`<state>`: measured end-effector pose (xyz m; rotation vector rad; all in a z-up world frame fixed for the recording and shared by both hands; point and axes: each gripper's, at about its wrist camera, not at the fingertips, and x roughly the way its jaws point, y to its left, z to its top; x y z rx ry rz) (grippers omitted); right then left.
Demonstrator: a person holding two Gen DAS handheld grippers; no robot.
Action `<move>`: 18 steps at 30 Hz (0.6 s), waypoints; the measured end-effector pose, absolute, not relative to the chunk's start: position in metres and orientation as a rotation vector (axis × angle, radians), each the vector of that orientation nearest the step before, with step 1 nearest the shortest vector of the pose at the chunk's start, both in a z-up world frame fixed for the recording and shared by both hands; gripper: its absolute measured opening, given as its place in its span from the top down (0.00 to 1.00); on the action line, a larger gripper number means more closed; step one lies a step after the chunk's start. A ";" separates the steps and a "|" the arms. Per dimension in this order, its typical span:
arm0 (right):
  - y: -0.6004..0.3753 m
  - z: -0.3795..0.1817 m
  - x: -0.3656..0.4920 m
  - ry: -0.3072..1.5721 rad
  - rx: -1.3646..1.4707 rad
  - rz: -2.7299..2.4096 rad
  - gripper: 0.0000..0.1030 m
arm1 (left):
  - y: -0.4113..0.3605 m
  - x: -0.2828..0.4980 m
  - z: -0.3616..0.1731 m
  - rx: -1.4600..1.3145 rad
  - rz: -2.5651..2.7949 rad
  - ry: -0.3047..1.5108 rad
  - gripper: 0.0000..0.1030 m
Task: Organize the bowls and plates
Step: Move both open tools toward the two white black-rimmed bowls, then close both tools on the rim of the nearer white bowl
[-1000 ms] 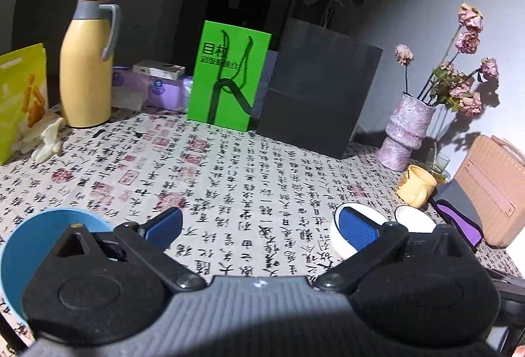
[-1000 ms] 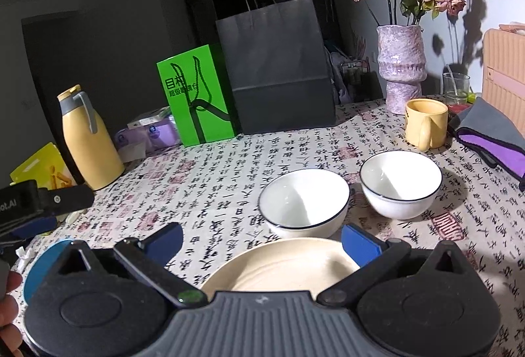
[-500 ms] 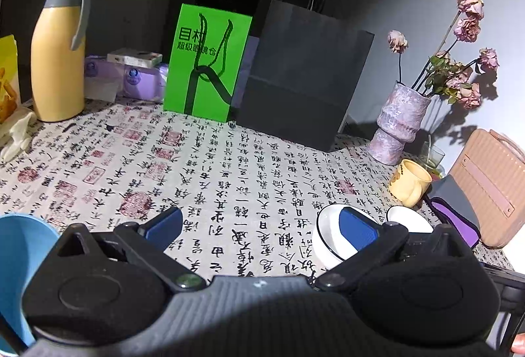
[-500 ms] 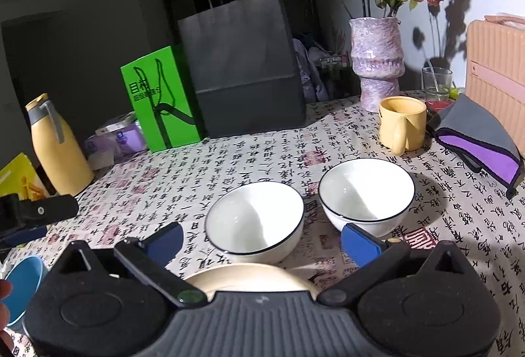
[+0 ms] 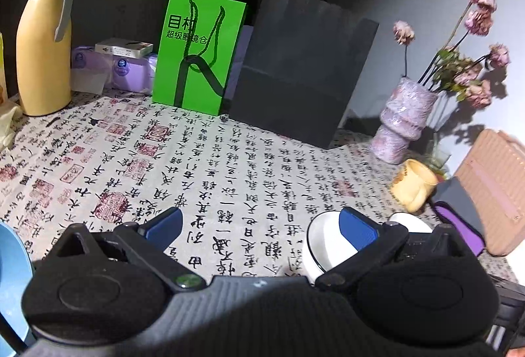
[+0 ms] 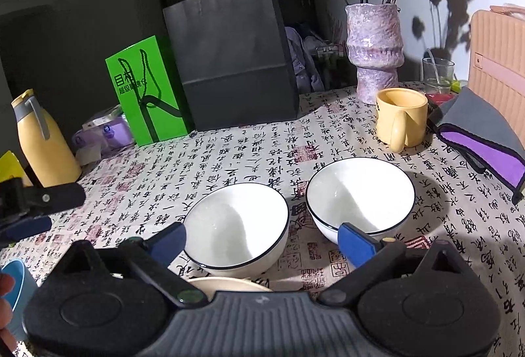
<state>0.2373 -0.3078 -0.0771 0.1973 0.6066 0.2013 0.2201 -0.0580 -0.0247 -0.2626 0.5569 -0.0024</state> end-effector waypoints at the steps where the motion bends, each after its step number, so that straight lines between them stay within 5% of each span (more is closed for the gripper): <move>1: -0.308 -0.078 0.239 0.609 0.198 0.199 0.04 | -0.060 0.223 -0.025 -0.256 0.001 0.559 0.00; 18: -0.319 -0.089 0.265 0.692 0.259 0.159 0.13 | -0.080 0.276 -0.045 -0.250 0.031 0.685 0.00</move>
